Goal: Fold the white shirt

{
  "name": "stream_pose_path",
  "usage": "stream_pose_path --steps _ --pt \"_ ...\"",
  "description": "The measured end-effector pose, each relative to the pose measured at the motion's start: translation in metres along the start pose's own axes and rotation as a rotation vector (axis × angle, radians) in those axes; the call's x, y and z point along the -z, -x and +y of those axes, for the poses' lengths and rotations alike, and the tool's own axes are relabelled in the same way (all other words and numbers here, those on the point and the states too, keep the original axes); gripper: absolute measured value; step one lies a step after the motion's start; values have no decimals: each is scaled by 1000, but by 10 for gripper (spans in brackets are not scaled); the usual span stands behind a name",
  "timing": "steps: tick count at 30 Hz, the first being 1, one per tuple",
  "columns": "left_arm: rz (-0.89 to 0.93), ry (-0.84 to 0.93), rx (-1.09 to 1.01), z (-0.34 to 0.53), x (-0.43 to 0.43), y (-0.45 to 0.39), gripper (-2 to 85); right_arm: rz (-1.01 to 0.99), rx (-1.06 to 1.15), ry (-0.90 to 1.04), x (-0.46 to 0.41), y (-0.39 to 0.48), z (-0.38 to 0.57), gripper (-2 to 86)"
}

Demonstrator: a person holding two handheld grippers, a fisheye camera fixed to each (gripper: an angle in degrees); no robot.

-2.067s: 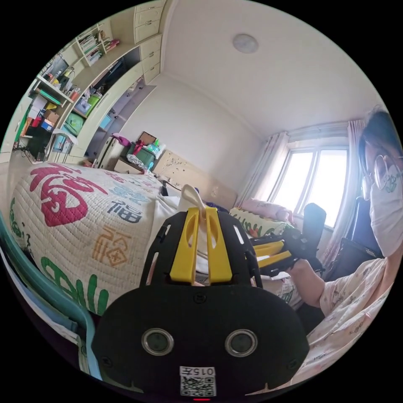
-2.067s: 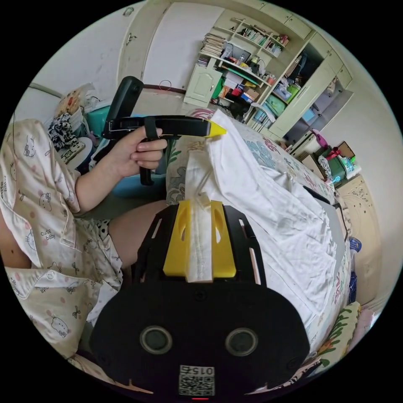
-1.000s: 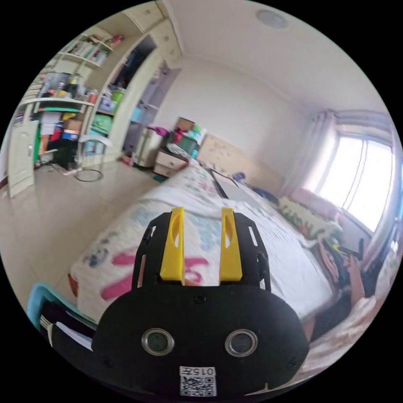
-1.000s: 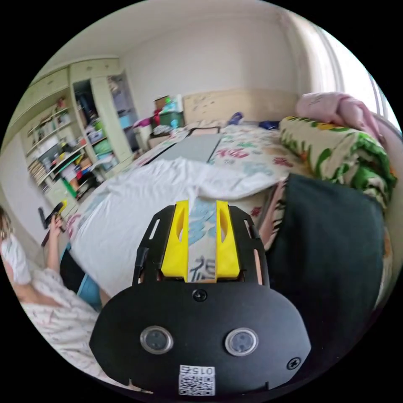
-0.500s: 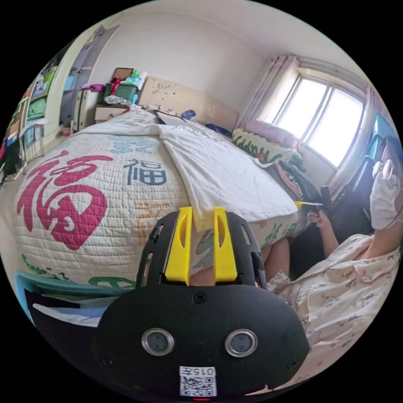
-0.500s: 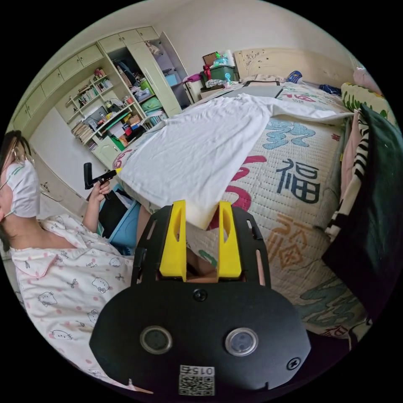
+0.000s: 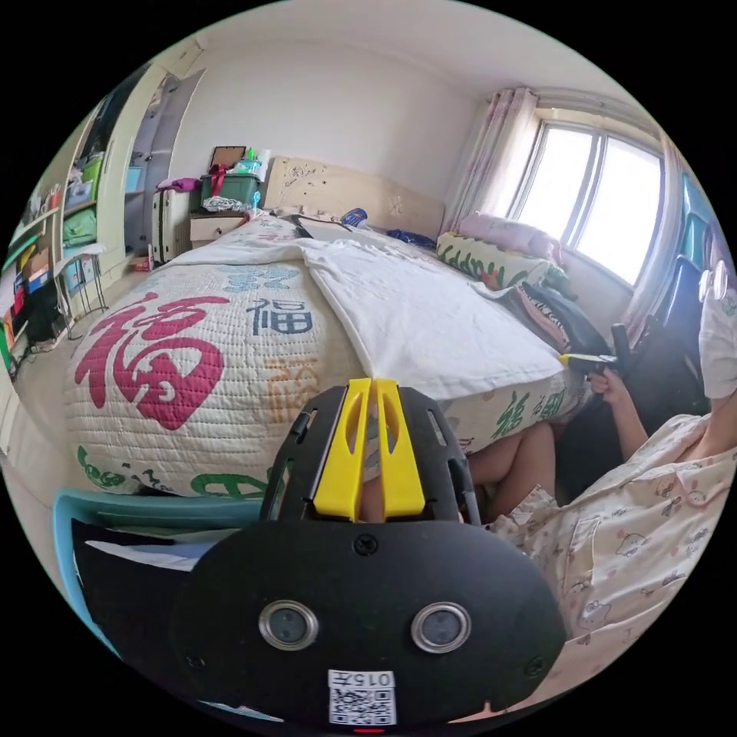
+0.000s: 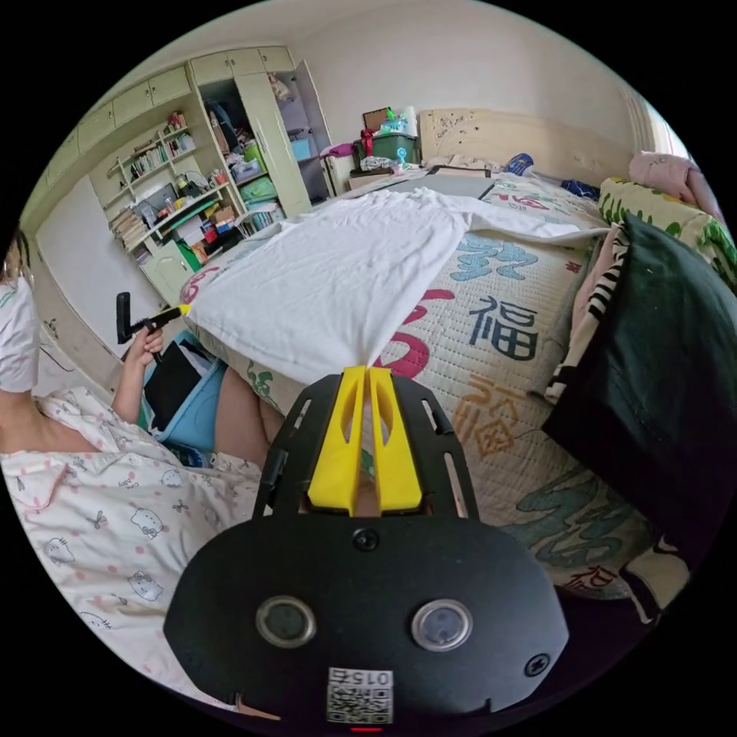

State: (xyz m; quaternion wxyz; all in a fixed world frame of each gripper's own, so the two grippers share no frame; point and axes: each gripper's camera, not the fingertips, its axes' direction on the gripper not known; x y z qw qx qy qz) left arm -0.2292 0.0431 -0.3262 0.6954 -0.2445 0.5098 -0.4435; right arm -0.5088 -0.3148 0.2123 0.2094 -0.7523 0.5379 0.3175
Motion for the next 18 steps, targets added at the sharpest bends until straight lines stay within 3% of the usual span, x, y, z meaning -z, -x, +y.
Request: stream_pose_path --steps 3,6,11,16,18 --pt "-57 22 -29 -4 -6 -11 19 80 60 61 -8 10 33 5" --pt "-218 -79 -88 -23 4 -26 38 295 97 69 -5 14 52 8" --pt "-302 -203 -273 -116 -37 -67 56 465 206 -74 -29 30 7 -9" --pt "-133 -129 -294 -233 -147 -77 32 361 263 -179 -128 28 -87 -10" --pt "-142 -83 -268 -272 -201 -78 21 336 242 -179 -182 13 -124 -10"
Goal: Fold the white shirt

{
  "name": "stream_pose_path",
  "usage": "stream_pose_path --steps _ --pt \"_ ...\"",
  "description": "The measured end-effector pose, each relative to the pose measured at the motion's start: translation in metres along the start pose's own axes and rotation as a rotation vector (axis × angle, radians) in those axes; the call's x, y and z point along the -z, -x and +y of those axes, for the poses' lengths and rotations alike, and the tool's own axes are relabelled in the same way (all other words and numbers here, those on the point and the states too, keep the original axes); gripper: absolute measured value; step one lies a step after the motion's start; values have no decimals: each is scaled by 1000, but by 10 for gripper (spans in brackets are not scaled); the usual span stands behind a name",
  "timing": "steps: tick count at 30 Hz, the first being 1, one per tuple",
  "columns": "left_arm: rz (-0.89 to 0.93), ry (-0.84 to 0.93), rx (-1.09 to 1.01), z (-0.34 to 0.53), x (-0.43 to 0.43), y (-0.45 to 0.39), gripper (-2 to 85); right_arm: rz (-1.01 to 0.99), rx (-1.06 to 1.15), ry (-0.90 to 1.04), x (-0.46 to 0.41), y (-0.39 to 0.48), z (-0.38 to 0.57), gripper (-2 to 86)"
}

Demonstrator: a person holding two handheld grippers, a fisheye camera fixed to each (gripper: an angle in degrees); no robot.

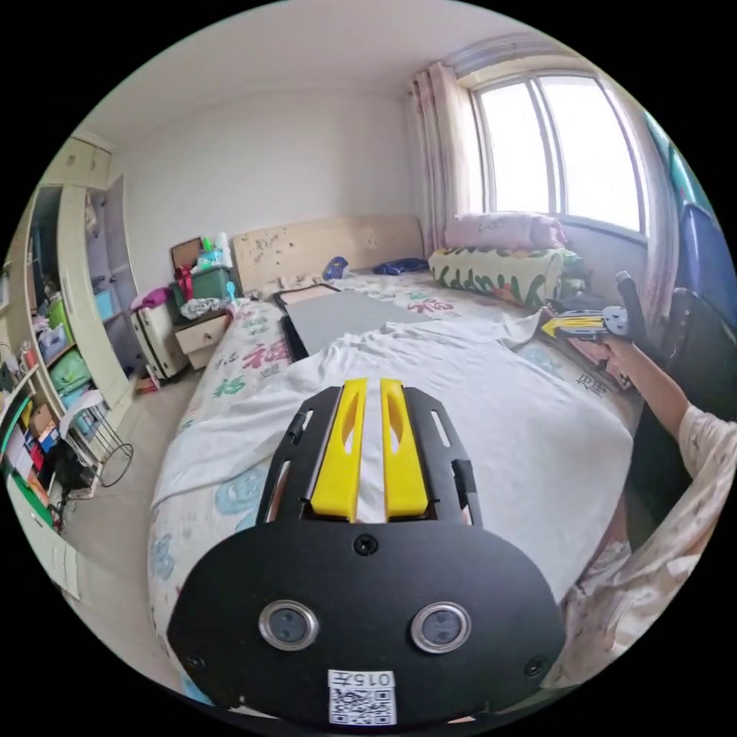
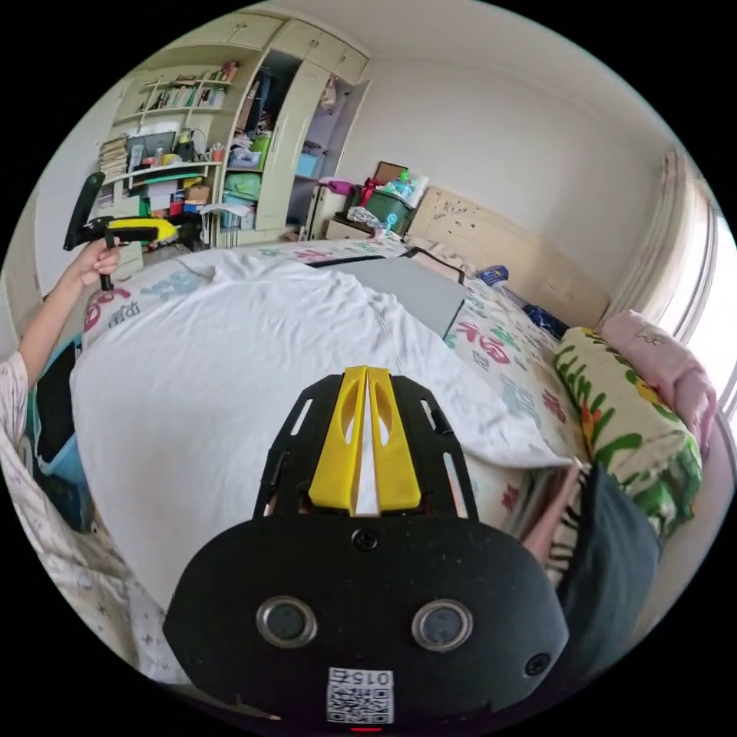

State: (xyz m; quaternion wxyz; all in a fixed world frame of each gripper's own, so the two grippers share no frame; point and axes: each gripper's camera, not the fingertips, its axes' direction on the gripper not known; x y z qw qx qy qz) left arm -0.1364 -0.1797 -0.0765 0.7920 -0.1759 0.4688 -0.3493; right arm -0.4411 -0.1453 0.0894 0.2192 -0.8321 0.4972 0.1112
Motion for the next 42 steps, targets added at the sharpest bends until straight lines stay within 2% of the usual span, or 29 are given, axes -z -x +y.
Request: stream_pose_path --steps 3,5,8,14,20,23,32,42 --pt "-14 119 52 -42 -100 2 9 46 -71 69 -112 -5 -26 -10" --pt "-122 223 60 -63 -172 1 5 62 -110 120 -188 -5 -36 -10" --pt "-285 274 9 -80 -239 -9 0 122 -88 182 -268 6 -40 -10" --pt "-253 350 23 -109 -335 -9 -3 242 -33 269 -400 26 -40 -10" --pt "-328 449 -42 -127 -398 -11 -6 277 19 431 -512 35 -47 -9" --pt "-345 453 -70 -133 -411 -8 -7 278 -29 457 -537 25 -62 -7" --pt "-399 432 -68 -142 -431 16 -8 403 10 486 -581 42 -138 -6" --pt "-401 416 -62 -140 -407 57 -7 420 25 481 -550 44 -286 -7"
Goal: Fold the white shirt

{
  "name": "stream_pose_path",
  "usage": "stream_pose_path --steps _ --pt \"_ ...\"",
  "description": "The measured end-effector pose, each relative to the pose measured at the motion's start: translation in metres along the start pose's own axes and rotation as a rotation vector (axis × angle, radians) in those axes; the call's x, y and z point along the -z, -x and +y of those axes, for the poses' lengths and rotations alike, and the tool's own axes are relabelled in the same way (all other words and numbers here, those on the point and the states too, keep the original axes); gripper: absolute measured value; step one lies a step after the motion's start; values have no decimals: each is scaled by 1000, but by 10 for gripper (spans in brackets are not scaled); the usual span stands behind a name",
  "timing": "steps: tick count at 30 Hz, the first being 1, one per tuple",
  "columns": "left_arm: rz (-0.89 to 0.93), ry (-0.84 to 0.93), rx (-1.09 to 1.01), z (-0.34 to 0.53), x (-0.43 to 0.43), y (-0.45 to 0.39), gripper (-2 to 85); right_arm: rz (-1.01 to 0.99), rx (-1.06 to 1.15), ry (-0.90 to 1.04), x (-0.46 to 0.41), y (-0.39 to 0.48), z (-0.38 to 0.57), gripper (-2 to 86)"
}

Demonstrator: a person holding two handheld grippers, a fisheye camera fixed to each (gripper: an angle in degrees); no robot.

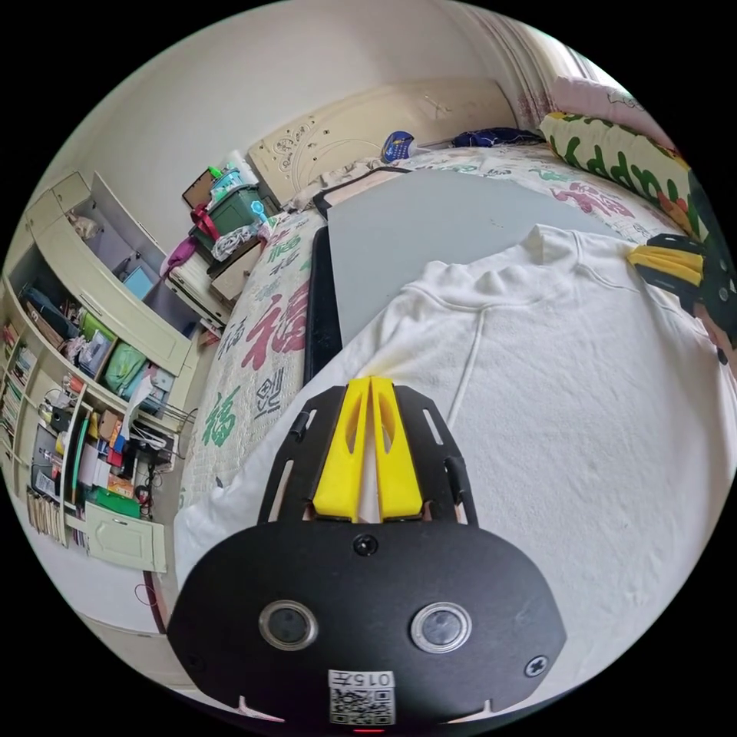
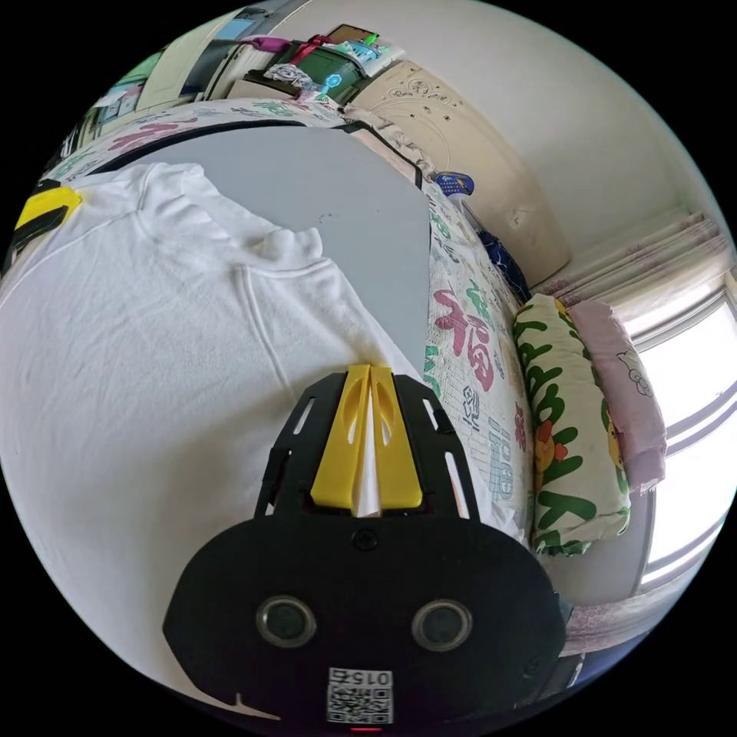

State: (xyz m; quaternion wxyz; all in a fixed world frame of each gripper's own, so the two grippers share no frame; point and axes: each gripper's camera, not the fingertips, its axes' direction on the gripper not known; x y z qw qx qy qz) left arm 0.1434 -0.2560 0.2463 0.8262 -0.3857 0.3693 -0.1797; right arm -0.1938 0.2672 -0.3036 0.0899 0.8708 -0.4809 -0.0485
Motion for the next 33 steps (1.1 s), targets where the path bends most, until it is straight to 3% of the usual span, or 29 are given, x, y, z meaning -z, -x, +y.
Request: stream_pose_path --steps 3,6,9,14,16,18,19,22,28,33 --pt "30 -26 -54 13 17 21 -3 -56 7 -34 55 -32 -32 -9" --pt "67 -151 48 45 70 74 1 -185 -94 -144 141 -109 -31 -9" --pt "213 -268 100 105 143 132 9 -404 -167 -323 253 -207 19 -7" --pt "569 -337 99 310 258 200 65 -707 -198 -407 446 -312 197 30" --pt "542 -389 148 398 290 201 88 -718 -209 -512 512 -319 275 56" --pt "398 -511 269 489 316 193 99 -686 -261 -601 569 -324 343 84" --pt "339 -574 374 540 323 189 96 -669 -355 -629 595 -333 377 99" --pt "402 -549 572 613 312 198 86 -708 -652 -668 629 -363 429 114" --pt "477 -525 742 650 301 239 122 -1072 -776 -683 664 -411 366 116" --pt "536 -554 767 668 297 276 111 -1028 -805 -656 720 -433 277 117"
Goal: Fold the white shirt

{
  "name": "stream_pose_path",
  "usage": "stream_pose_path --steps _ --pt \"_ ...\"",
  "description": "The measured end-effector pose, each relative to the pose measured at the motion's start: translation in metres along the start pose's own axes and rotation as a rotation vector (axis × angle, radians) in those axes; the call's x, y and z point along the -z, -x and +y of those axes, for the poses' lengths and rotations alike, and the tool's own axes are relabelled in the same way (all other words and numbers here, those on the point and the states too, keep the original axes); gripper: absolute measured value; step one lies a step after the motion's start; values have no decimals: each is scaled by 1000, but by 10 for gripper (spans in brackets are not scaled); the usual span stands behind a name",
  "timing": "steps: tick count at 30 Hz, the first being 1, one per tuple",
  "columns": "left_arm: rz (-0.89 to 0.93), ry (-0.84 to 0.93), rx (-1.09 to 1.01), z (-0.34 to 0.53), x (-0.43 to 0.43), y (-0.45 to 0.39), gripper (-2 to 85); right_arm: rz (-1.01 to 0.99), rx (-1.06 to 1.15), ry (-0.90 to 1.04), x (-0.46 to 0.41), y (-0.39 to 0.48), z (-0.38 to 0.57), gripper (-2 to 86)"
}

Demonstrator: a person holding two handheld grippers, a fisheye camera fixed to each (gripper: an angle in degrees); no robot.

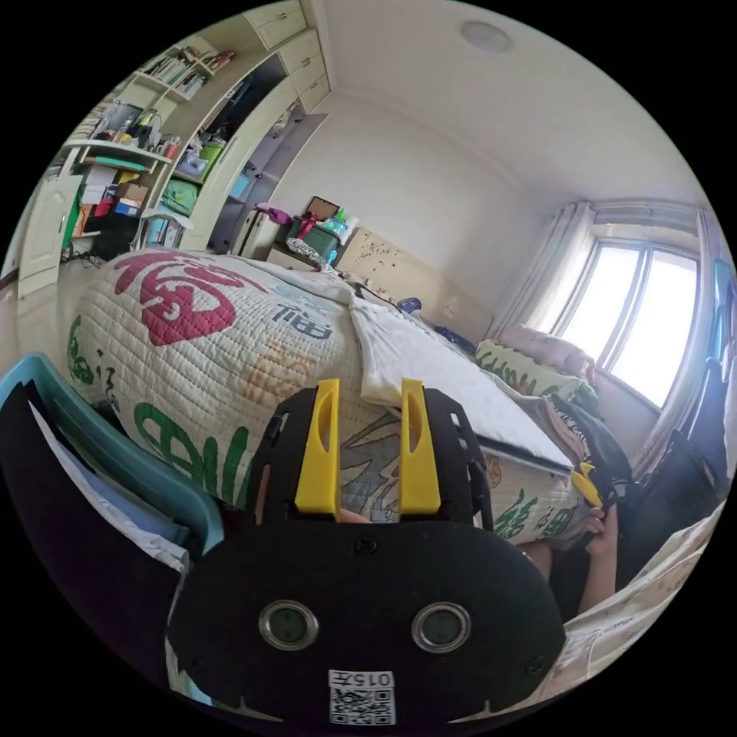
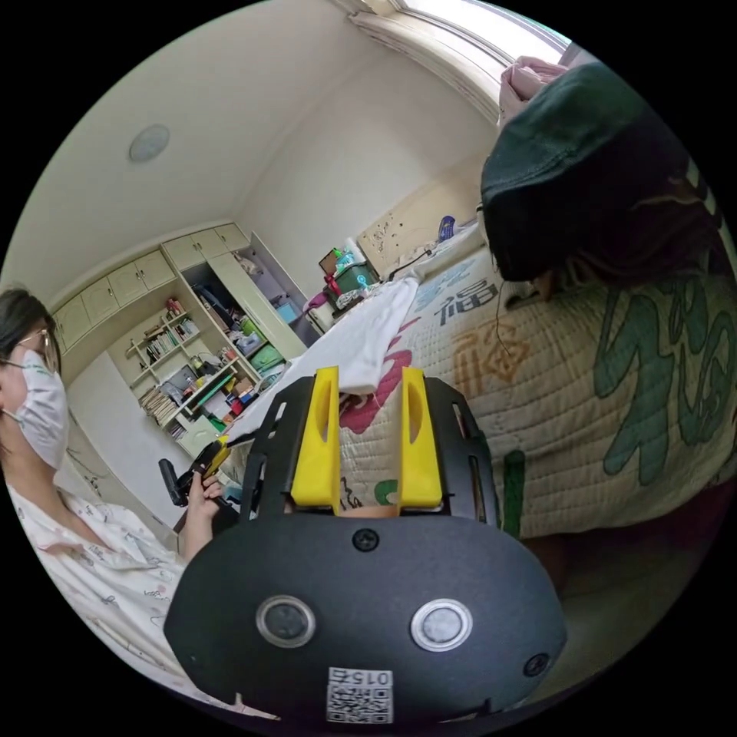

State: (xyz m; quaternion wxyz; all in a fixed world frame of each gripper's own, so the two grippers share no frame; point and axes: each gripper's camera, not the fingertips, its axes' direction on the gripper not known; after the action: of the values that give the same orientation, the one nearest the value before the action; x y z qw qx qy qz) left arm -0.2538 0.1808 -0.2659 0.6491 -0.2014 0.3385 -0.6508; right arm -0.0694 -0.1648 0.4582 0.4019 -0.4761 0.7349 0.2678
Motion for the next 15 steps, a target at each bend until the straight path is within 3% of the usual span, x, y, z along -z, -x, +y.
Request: stream_pose_path --steps 5,15 --pt "156 -17 113 -17 14 52 75 4 -12 -1 -50 78 -101 119" --pt "154 -31 115 -33 32 94 17 -14 -40 -13 -166 192 -249 92"
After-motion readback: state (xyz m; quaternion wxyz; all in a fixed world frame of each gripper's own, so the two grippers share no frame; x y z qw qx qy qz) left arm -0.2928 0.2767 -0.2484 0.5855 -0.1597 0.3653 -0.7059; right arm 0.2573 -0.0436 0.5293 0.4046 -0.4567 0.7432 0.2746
